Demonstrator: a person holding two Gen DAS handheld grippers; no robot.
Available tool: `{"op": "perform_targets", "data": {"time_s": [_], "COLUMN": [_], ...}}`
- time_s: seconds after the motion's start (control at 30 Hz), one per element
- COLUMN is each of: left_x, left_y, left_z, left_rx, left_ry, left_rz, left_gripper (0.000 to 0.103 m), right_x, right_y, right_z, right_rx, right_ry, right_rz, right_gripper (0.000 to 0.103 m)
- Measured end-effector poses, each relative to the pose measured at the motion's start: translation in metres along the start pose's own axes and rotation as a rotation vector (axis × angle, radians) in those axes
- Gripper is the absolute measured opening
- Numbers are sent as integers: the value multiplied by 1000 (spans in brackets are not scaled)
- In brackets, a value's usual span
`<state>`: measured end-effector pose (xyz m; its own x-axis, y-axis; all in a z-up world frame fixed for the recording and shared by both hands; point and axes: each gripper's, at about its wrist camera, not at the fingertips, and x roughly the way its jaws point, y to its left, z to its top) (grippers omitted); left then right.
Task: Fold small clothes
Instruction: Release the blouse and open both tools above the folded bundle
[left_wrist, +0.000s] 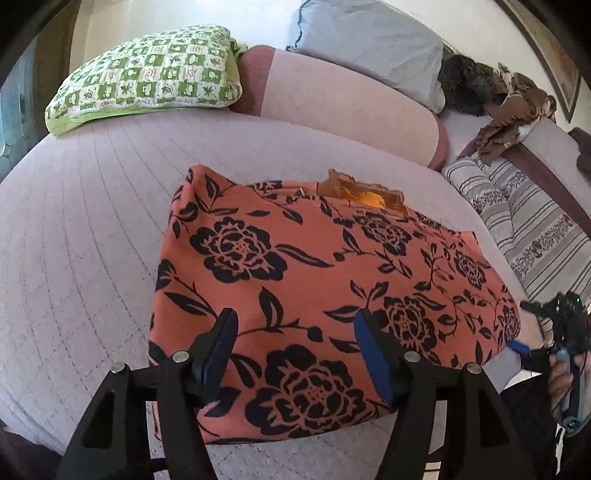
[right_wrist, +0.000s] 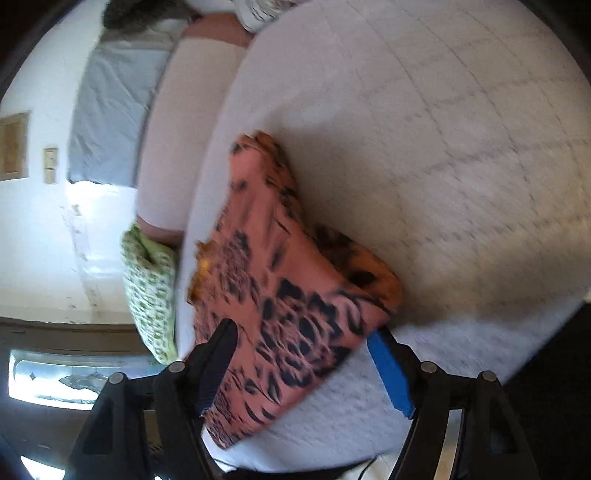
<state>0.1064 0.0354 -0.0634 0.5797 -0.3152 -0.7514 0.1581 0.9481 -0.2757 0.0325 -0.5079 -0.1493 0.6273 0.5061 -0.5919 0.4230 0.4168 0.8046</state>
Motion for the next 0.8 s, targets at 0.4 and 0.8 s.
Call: {"op": "perform_targets", "data": {"time_s": [0.4,0.8], "left_x": [9,19], "left_y": [0,16], "left_z": [-4,2], "left_rx": [64,14], "left_ry": [32,30], "left_rz": [51,83], "left_gripper": [66,70], "right_x": [-10,76], "right_y": [27,96], "right_z": [-6,112], "right_rx": [-290,-527], "right_ry": [-40,77], "right_rz": [-235,-218], "right_gripper": [33,89]}}
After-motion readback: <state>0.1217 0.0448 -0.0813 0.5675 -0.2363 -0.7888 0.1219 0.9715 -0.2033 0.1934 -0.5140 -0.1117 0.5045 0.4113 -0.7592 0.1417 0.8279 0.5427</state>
